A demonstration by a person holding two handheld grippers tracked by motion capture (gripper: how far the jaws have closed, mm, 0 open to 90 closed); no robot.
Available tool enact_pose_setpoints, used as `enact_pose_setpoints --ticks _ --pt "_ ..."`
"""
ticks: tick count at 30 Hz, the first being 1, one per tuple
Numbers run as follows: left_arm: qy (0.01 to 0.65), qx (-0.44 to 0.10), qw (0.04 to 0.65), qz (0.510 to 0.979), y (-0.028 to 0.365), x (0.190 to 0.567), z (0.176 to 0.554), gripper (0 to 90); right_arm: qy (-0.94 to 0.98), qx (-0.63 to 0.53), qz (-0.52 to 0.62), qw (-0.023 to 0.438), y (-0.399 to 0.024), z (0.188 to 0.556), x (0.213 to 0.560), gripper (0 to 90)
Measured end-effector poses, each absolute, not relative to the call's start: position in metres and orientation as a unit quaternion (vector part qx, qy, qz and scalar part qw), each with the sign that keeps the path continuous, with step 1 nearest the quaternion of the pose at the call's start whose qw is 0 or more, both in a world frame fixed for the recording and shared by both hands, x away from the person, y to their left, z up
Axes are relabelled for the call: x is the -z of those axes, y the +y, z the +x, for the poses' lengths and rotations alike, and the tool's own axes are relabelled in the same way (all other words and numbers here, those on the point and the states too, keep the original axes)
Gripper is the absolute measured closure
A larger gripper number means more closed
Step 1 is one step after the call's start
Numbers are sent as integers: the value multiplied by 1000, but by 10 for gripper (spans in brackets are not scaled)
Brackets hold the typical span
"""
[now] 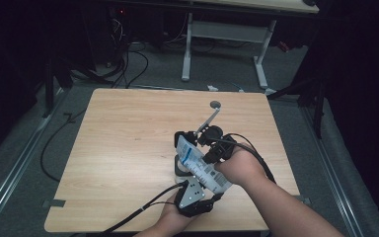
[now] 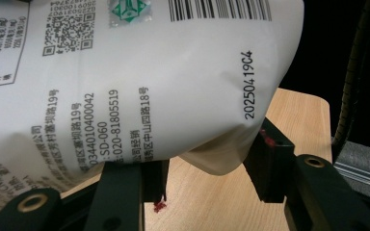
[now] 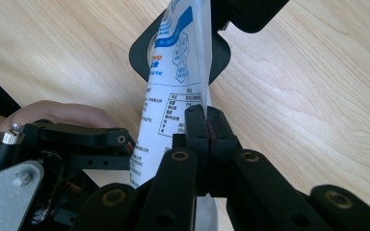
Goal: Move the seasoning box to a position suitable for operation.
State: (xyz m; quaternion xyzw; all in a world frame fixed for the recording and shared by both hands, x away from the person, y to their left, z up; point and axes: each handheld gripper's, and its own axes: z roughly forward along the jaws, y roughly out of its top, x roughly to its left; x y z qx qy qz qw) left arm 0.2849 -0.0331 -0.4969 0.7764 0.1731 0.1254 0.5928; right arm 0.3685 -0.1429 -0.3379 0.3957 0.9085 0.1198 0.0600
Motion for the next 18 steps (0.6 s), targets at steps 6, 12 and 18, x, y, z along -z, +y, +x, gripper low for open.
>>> enact_pose_setpoints --ticks 6,12,18 --pt "172 -126 593 777 -33 497 285 559 907 -119 399 60 -143 368 338 900" --pt "172 -126 593 776 -34 495 285 559 906 -119 401 62 -144 367 336 900" --pt "171 -126 594 776 -35 495 285 560 908 -119 397 64 -145 368 336 900"
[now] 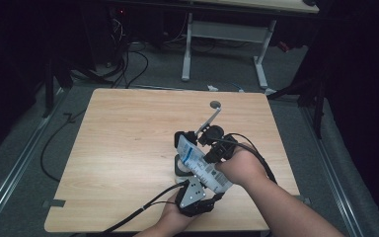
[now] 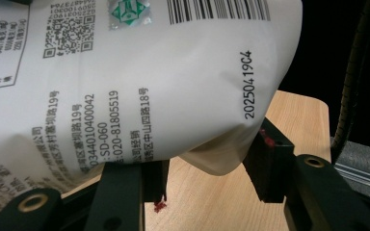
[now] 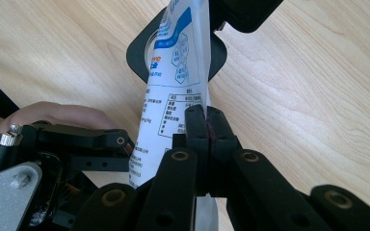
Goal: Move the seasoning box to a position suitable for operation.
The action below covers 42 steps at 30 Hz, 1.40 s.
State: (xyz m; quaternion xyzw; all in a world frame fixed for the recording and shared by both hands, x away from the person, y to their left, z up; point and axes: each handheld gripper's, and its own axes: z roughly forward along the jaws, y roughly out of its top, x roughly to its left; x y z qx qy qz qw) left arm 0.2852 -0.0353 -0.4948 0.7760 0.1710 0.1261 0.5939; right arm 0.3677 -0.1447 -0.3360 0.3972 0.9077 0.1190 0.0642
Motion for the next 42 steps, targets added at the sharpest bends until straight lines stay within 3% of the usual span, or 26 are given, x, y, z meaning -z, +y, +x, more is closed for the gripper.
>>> enact_pose_setpoints --ticks 42 --pt "171 -130 596 774 -35 492 285 565 908 -117 399 56 -141 371 337 900"
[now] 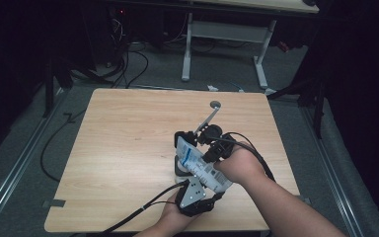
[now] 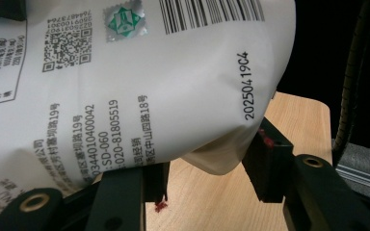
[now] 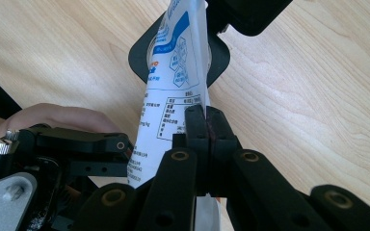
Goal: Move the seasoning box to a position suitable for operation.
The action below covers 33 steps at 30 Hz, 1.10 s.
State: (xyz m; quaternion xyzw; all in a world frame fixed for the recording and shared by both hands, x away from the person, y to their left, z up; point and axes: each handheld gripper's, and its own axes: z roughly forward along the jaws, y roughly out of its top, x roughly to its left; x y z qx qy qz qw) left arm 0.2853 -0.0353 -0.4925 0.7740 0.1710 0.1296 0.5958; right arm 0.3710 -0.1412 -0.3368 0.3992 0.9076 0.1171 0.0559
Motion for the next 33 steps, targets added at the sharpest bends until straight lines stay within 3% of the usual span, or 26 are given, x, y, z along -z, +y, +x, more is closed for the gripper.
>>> enact_pose_setpoints --ticks 33 --pt "172 -130 601 770 -36 491 285 569 911 -117 390 60 -140 372 336 900"
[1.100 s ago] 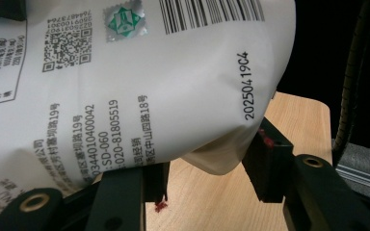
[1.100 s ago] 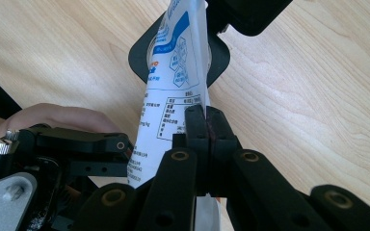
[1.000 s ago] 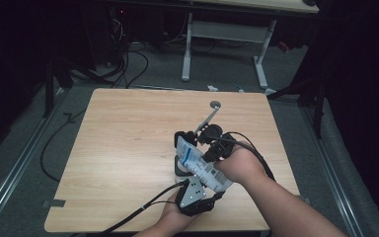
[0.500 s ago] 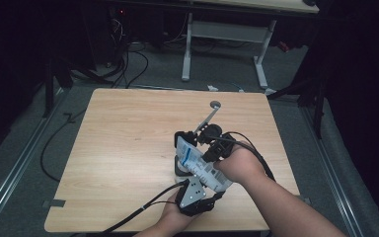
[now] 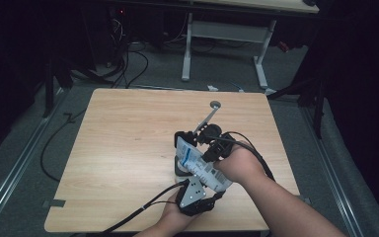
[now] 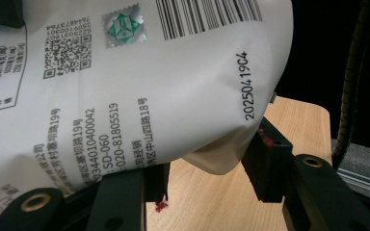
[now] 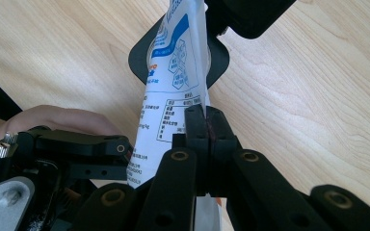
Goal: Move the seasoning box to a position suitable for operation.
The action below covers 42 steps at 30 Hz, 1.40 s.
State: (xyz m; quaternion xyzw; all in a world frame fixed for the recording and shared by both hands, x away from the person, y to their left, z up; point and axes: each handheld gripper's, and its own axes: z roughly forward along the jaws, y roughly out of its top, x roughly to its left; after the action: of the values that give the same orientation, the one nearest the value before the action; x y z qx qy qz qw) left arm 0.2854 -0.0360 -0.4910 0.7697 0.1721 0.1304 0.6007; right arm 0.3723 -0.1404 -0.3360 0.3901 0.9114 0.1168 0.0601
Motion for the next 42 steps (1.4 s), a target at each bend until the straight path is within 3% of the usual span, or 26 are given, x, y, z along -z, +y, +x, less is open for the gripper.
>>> enact_pose_setpoints --ticks 42 --pt "171 -133 603 768 -36 489 287 572 910 -118 393 66 -141 374 334 900"
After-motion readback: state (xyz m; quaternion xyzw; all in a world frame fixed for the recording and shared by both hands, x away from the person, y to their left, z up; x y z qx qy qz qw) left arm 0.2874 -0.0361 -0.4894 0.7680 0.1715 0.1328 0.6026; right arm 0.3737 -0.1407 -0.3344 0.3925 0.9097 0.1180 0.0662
